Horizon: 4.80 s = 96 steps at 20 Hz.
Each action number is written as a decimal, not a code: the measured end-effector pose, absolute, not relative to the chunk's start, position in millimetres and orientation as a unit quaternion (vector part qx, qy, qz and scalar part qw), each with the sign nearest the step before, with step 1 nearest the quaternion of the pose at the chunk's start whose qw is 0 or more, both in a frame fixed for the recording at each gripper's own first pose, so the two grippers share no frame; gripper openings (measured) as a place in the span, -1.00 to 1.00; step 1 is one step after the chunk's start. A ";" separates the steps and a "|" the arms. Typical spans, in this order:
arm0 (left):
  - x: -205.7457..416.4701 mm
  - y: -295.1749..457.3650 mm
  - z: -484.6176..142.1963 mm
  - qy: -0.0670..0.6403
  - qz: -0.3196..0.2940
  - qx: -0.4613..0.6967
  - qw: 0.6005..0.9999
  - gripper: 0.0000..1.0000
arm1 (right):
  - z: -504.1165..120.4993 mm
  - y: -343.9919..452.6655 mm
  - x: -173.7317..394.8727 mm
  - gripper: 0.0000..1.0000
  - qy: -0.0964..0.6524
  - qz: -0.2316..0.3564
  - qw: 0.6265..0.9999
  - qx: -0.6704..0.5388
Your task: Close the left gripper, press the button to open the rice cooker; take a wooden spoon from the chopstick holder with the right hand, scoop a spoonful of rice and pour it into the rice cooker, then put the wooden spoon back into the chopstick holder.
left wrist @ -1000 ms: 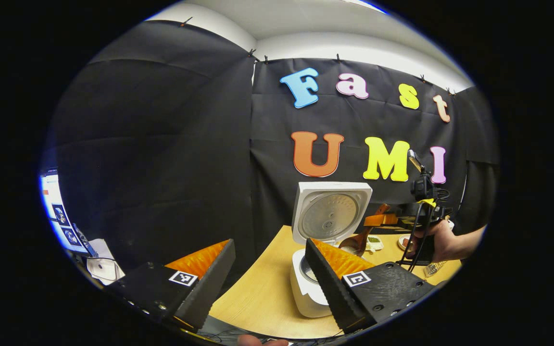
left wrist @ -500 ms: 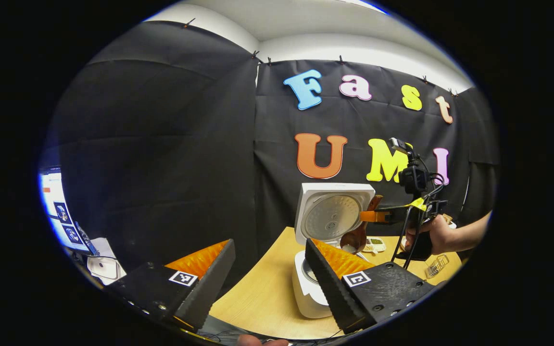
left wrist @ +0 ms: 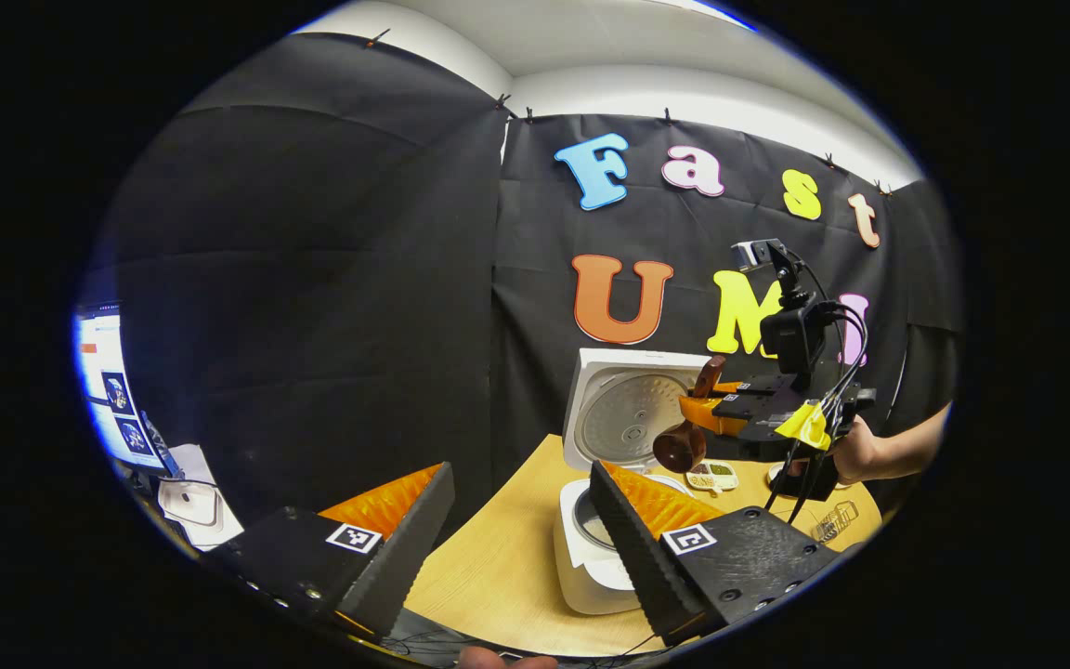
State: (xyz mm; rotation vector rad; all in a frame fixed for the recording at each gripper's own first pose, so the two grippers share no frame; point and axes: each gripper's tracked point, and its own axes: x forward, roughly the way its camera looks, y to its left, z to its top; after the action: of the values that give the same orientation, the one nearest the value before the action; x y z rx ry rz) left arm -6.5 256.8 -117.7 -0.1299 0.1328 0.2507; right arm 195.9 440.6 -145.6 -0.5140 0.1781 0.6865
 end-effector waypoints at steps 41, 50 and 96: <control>72.4 38.7 -82.5 0.070 0.034 -0.048 0.996 0.89 | -138.8 -128.8 185.5 -0.78 0.172 -0.012 0.979 0.112; 77.2 26.1 -84.0 0.098 0.038 -0.035 0.994 0.89 | -270.9 -139.7 180.2 -0.78 0.271 -0.022 0.951 0.144; 339.3 172.1 -113.8 0.401 0.034 -0.131 0.906 0.90 | -49.4 -189.1 89.3 1.00 0.069 -0.107 0.990 0.065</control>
State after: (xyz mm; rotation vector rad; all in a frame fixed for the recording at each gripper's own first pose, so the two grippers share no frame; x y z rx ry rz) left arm 339.3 172.1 -113.8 -0.2706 0.8274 0.0710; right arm 89.3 -189.1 -49.4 0.1296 0.1381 -0.2144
